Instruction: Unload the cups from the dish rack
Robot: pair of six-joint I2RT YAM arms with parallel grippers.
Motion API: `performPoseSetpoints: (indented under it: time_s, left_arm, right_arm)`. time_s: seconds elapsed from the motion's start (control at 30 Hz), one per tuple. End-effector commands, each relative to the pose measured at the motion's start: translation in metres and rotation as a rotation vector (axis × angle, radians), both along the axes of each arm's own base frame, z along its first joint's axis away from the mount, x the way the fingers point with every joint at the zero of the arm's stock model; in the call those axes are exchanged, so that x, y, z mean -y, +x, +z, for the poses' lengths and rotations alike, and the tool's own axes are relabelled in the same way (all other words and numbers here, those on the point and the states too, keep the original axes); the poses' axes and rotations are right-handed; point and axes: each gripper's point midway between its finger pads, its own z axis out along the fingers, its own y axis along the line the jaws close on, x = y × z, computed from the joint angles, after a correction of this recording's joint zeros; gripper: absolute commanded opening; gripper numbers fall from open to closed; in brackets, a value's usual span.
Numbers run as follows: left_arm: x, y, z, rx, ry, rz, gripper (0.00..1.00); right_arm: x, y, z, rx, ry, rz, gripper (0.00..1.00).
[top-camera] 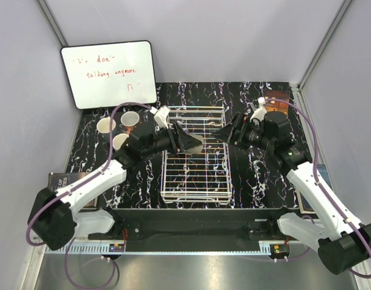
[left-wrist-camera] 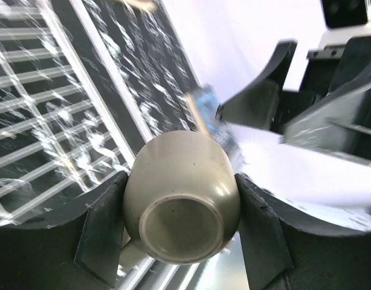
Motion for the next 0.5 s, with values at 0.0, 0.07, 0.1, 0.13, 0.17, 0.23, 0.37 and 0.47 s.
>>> performPoseSetpoints:
  time_s: [0.0,0.07,0.1,0.13,0.17,0.23,0.37,0.47]
  left_arm:
    - [0.015,-0.029,0.083,0.151,-0.349,-0.231,0.00]
    - [0.017,-0.033,0.091,0.150,-0.416,-0.287,0.00]
    - [0.018,-0.034,0.092,0.147,-0.432,-0.302,0.00]
    - [0.018,-0.037,0.099,0.151,-0.466,-0.320,0.00]
    - [0.020,-0.035,0.096,0.136,-0.476,-0.323,0.00]
    - [0.018,-0.037,0.100,0.127,-0.527,-0.337,0.00]
    - [0.021,-0.031,0.095,0.076,-0.588,-0.364,0.00]
    - [0.021,-0.031,0.098,0.074,-0.618,-0.383,0.00]
  right_arm:
    - [-0.010,-0.012,0.036,0.098,0.115,0.072,0.89]
    - [-0.014,-0.017,0.046,0.113,0.162,0.105,0.84]
    - [-0.015,-0.017,0.050,0.128,0.177,0.110,0.82]
    - [-0.017,-0.021,0.054,0.138,0.192,0.128,0.79]
    - [-0.017,-0.023,0.058,0.143,0.204,0.137,0.75]
    - [-0.020,-0.030,0.064,0.155,0.229,0.175,0.69]
    - [-0.023,-0.042,0.072,0.184,0.269,0.233,0.59]
    - [-0.024,-0.047,0.075,0.188,0.281,0.251,0.57]
